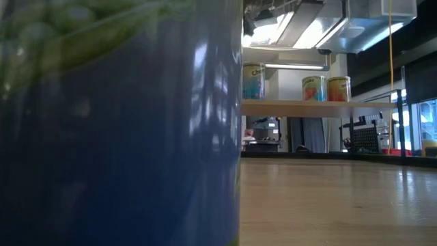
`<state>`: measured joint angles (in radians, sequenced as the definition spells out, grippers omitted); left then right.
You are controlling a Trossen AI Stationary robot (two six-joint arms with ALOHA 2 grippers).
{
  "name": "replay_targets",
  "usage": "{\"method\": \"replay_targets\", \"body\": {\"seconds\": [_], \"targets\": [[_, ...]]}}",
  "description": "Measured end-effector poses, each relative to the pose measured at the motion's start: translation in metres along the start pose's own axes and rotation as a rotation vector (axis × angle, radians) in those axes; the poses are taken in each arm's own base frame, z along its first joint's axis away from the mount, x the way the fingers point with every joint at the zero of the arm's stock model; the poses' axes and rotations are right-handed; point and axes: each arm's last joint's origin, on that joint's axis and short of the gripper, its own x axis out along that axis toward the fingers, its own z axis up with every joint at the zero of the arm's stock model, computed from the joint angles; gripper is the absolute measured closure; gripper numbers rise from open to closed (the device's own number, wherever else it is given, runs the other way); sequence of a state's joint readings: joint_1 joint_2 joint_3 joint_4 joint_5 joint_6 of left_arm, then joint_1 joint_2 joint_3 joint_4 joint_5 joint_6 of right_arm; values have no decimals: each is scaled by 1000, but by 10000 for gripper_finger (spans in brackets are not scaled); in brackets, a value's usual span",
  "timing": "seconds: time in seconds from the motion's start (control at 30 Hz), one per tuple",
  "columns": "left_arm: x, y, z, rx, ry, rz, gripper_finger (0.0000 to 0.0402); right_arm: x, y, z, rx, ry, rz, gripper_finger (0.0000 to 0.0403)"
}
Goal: Pick and place cans onto a shelf
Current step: Put the right canned cherries on the shelf
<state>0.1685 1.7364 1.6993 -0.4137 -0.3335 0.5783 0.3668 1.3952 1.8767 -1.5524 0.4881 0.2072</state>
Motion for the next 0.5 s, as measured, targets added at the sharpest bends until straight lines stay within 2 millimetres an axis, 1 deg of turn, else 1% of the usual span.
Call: {"method": "replay_targets", "body": {"seconds": [0.17,0.27,0.4,0.5], "targets": [[-46,-4,14,-74,-36,-43,401,4,-3,6,27,-29,-22,400],[-71,-10,19,-79,-19,-55,401,14,-7,17,25,-61,-41,400],[-105,-16,22,-126,2,-45,401,36,-15,39,28,-121,-50,401],[-129,-21,24,-175,-2,-72,401,60,-24,56,47,-146,-30,401]]}}
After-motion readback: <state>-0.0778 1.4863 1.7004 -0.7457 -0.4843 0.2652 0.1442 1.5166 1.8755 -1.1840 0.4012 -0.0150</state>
